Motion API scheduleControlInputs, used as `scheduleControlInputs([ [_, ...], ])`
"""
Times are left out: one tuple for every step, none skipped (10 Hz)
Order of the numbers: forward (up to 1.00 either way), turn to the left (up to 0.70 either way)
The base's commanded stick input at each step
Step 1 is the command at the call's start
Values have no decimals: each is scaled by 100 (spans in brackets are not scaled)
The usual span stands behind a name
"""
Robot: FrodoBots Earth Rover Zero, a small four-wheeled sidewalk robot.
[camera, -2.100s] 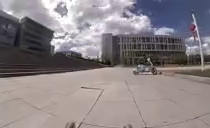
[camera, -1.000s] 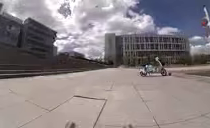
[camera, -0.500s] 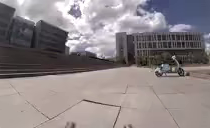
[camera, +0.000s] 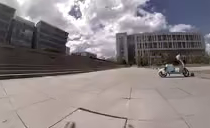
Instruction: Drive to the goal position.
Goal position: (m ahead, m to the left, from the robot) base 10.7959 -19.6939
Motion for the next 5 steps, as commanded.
scheduleControlInputs([
  [70, -3],
  [70, 0],
  [70, 0],
  [70, 0],
  [70, 0],
])
